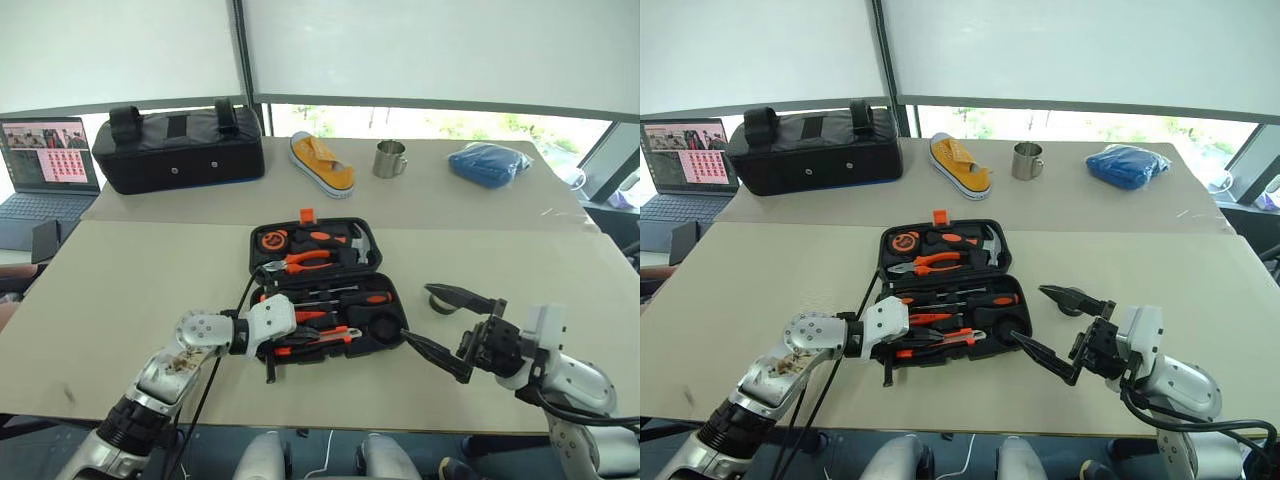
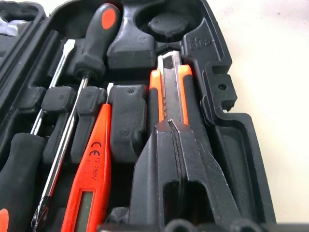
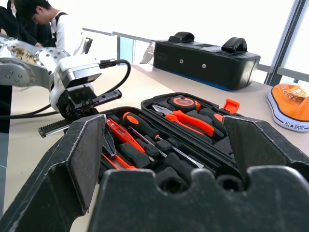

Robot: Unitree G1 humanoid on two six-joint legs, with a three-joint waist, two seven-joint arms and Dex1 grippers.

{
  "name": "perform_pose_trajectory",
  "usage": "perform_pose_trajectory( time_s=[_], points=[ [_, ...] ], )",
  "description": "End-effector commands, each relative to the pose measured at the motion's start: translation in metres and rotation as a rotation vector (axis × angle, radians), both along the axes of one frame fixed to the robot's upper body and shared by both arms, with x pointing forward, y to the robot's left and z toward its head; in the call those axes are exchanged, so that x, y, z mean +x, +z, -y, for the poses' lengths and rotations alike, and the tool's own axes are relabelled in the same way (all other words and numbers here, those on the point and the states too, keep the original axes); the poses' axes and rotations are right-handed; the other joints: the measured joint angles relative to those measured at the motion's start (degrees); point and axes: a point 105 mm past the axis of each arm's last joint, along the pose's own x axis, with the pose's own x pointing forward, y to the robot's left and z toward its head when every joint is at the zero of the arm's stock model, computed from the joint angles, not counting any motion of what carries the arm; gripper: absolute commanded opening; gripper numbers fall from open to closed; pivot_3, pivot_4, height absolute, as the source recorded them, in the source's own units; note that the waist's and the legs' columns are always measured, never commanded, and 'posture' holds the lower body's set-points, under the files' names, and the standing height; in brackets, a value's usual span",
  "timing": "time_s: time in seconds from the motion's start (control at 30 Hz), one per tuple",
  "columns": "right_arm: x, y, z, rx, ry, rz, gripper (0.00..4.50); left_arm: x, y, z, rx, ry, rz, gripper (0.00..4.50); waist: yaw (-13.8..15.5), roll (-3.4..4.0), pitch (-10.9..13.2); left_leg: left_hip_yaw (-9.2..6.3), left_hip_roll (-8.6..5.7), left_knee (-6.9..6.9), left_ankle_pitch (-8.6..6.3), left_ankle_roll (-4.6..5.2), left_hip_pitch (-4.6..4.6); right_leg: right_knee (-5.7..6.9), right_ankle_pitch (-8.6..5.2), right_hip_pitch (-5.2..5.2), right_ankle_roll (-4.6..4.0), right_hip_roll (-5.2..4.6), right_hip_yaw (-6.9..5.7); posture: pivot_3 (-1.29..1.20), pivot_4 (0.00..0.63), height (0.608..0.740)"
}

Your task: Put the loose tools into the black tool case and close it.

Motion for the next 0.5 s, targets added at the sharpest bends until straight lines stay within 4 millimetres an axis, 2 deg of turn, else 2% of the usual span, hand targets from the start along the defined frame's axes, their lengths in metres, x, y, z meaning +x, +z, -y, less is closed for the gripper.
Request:
perform_pose_trajectory(
  time_s=[0.03, 0.1, 0.23, 0.37, 0.43, 0.5],
  points=[
    [0.0, 0.01, 0.012, -0.019, -0.044, 0.055, 4.5, 0.002, 0.007, -0.015, -0.173, 0.054, -0.063, 0.04, -0.33, 0.04, 0.0, 0.0, 0.01, -0.02, 0.0, 0.0, -0.04, 0.07, -0.01, -0.1, -0.03, 0.0, 0.04, 0.0, 0.15, 0.74],
    [0.001, 0.012, 0.021, -0.024, -0.077, 0.049, 4.5, 0.009, 0.037, -0.028, -0.331, 0.074, -0.074, 0.04, -0.64, -0.07, 0.16, -0.01, 0.04, -0.04, 0.0, 0.0, -0.2, 0.19, -0.02, -0.33, -0.06, 0.06, 0.08, 0.0, 0.15, 0.74],
    [-0.009, 0.004, 0.046, -0.075, -0.15, -0.005, 4.5, 0.015, 0.064, -0.067, -0.323, 0.115, -0.045, 1.09, -0.92, -0.4, 0.64, -0.07, 0.22, 0.05, 0.01, 0.0, -0.51, 0.24, 0.01, -0.55, -0.17, 0.25, -0.07, 0.0, 0.15, 0.74],
    [-0.027, -0.015, 0.069, -0.131, -0.24, -0.073, 4.5, 0.004, 0.073, -0.101, -0.266, 0.124, -0.032, 2.69, -0.92, -0.38, 0.85, -0.05, 0.2, 0.01, -0.01, 0.01, -0.57, 0.12, -0.03, -0.56, -0.15, 0.17, -0.1, 0.0, 0.15, 0.74],
    [-0.033, -0.025, 0.083, -0.161, -0.318, -0.102, 4.5, -0.008, 0.084, -0.113, -0.351, 0.099, 0.023, 3.54, -1.09, -0.32, 0.96, 0.01, 0.22, 0.0, -0.04, 0.01, -0.6, 0.08, -0.06, -0.57, -0.1, 0.07, -0.09, 0.0, 0.15, 0.74],
    [-0.037, -0.033, 0.09, -0.184, -0.364, -0.13, 4.5, -0.014, 0.082, -0.122, -0.341, 0.115, 0.031, 4.31, -1.25, -0.4, 1.16, 0.04, 0.25, 0.01, -0.07, 0.01, -0.6, 0.07, -0.08, -0.57, -0.07, 0.02, -0.07, 0.0, 0.15, 0.74]
  ],
)
